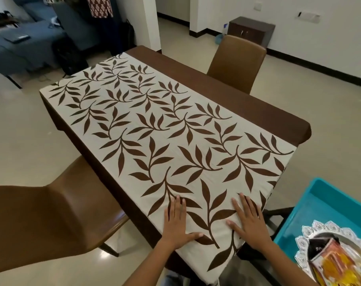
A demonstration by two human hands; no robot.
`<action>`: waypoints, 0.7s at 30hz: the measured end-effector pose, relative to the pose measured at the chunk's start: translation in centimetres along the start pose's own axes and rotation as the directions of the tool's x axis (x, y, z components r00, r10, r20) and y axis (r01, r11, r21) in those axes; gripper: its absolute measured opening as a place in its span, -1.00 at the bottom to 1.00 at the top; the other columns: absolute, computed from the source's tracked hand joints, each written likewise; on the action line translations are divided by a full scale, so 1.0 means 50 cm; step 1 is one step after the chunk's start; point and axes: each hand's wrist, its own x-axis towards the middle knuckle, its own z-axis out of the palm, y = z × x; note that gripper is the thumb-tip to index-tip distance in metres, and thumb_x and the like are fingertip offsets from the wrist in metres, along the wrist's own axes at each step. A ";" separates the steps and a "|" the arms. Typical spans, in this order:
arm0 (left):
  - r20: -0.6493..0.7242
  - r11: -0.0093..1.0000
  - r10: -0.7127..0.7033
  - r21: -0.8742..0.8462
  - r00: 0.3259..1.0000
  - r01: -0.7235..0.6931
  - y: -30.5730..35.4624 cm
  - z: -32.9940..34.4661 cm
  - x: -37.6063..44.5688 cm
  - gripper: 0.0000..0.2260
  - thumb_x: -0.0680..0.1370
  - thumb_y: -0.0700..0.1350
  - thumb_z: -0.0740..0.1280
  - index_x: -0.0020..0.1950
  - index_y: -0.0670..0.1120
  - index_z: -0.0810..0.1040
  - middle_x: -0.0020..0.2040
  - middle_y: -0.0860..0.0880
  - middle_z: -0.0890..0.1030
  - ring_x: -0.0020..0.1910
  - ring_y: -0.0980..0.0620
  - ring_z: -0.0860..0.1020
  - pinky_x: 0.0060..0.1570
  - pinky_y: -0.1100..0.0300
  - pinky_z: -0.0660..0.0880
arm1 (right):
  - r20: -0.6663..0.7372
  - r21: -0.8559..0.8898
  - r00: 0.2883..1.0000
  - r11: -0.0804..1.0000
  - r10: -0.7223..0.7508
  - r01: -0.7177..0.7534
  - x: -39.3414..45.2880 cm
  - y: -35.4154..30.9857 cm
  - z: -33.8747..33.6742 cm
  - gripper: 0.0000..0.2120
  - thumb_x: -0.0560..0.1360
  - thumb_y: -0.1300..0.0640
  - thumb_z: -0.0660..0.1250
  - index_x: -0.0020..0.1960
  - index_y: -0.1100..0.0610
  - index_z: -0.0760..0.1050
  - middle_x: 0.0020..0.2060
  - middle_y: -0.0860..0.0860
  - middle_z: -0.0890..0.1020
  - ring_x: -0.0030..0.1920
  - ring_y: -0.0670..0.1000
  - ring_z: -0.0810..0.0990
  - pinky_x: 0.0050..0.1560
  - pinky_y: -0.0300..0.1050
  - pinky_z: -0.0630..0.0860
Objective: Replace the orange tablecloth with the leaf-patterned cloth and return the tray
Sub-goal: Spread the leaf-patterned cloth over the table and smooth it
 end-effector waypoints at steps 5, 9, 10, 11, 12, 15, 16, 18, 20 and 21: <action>0.092 0.995 -0.098 -0.023 0.991 0.101 -0.003 0.020 0.003 0.08 0.30 0.60 -0.04 0.53 -0.19 0.08 0.49 -0.24 0.19 0.45 -0.22 0.08 0.34 -0.09 -0.09 | -0.072 0.084 0.985 0.985 0.156 -0.150 0.002 -0.043 -0.015 -0.16 0.38 -0.52 -0.20 0.49 -0.05 0.08 0.53 0.04 0.00 0.51 0.10 0.00 0.45 0.16 -0.09; 0.077 0.994 -0.104 -0.020 0.992 0.106 0.004 0.023 -0.002 0.07 0.28 0.60 -0.04 0.50 -0.18 0.20 0.47 -0.24 0.25 0.44 -0.22 0.12 0.35 -0.09 -0.08 | -0.094 0.180 0.984 0.974 0.154 -0.136 0.041 -0.124 -0.007 -0.13 0.38 -0.49 -0.26 0.51 0.01 0.07 0.54 0.05 -0.10 0.52 0.10 -0.13 0.45 0.16 -0.13; 0.079 0.993 -0.112 -0.016 0.991 0.114 0.007 0.023 -0.004 0.07 0.28 0.60 -0.05 0.49 -0.18 0.21 0.47 -0.23 0.26 0.44 -0.22 0.14 0.34 -0.08 -0.07 | -0.075 0.163 0.991 0.982 0.114 -0.101 0.046 -0.132 0.006 -0.13 0.37 -0.50 -0.32 0.52 -0.02 -0.06 0.52 0.01 -0.20 0.52 0.07 -0.21 0.45 0.15 -0.19; 0.075 0.994 -0.111 -0.007 0.991 0.111 0.009 0.024 -0.006 0.07 0.28 0.61 -0.05 0.49 -0.18 0.22 0.47 -0.23 0.26 0.43 -0.22 0.16 0.34 -0.08 -0.06 | -0.069 0.146 0.994 0.986 0.089 -0.078 0.047 -0.134 0.018 -0.14 0.36 -0.50 -0.36 0.52 -0.04 -0.15 0.51 -0.01 -0.26 0.51 0.05 -0.26 0.46 0.16 -0.21; 0.073 0.994 -0.107 0.001 0.992 0.107 0.009 0.026 -0.008 0.07 0.28 0.61 -0.06 0.50 -0.18 0.21 0.47 -0.22 0.26 0.42 -0.21 0.18 0.33 -0.08 -0.04 | -0.075 0.126 0.994 0.990 0.079 -0.069 0.045 -0.129 0.030 -0.15 0.37 -0.50 -0.37 0.52 -0.05 -0.19 0.51 -0.02 -0.27 0.51 0.03 -0.27 0.46 0.17 -0.20; 0.090 0.994 -0.113 0.012 0.989 0.112 0.012 0.025 -0.014 0.07 0.29 0.61 -0.10 0.51 -0.18 0.15 0.47 -0.22 0.26 0.43 -0.19 0.19 0.32 -0.08 -0.02 | -0.092 0.073 0.994 0.996 0.063 -0.056 0.027 -0.102 0.046 -0.25 0.46 -0.45 -0.26 0.53 -0.09 -0.20 0.53 -0.05 -0.21 0.51 -0.02 -0.23 0.46 0.18 -0.06; 0.077 0.996 -0.086 0.031 0.993 0.084 0.014 0.022 -0.021 0.07 0.30 0.60 -0.11 0.53 -0.17 0.08 0.49 -0.22 0.21 0.44 -0.19 0.15 0.32 -0.08 -0.04 | -0.093 0.061 0.994 0.997 0.056 -0.051 0.023 -0.095 0.047 -0.28 0.47 -0.43 -0.23 0.53 -0.11 -0.20 0.53 -0.05 -0.19 0.51 -0.03 -0.22 0.45 0.18 -0.03; 0.086 1.000 -0.009 -0.004 0.996 0.009 0.015 0.010 -0.034 0.03 0.33 0.56 -0.05 0.53 -0.09 -0.27 0.54 -0.16 -0.17 0.50 -0.15 -0.13 0.36 -0.04 -0.24 | -0.088 0.053 0.994 0.997 0.056 -0.052 0.023 -0.088 0.047 -0.28 0.47 -0.42 -0.20 0.53 -0.11 -0.17 0.53 -0.04 -0.16 0.51 -0.03 -0.21 0.45 0.18 -0.01; 0.067 1.000 0.018 -0.022 0.998 -0.017 0.018 0.002 -0.034 -0.02 0.39 0.48 0.08 0.40 0.04 -0.54 0.42 -0.01 -0.53 0.43 -0.05 -0.45 0.33 0.04 -0.49 | -0.072 0.041 0.995 0.997 0.066 -0.063 0.025 -0.091 0.045 -0.28 0.47 -0.42 -0.20 0.53 -0.10 -0.15 0.53 -0.04 -0.15 0.51 -0.03 -0.20 0.44 0.16 -0.04; 0.067 0.999 0.021 -0.032 0.998 -0.019 0.019 -0.006 -0.033 -0.06 0.44 0.42 0.12 0.43 0.06 -0.50 0.42 -0.01 -0.54 0.43 -0.04 -0.46 0.35 0.05 -0.51 | -0.071 0.035 0.995 0.997 0.064 -0.062 0.026 -0.093 0.044 -0.28 0.46 -0.42 -0.21 0.53 -0.11 -0.14 0.53 -0.04 -0.15 0.51 -0.02 -0.20 0.44 0.14 -0.06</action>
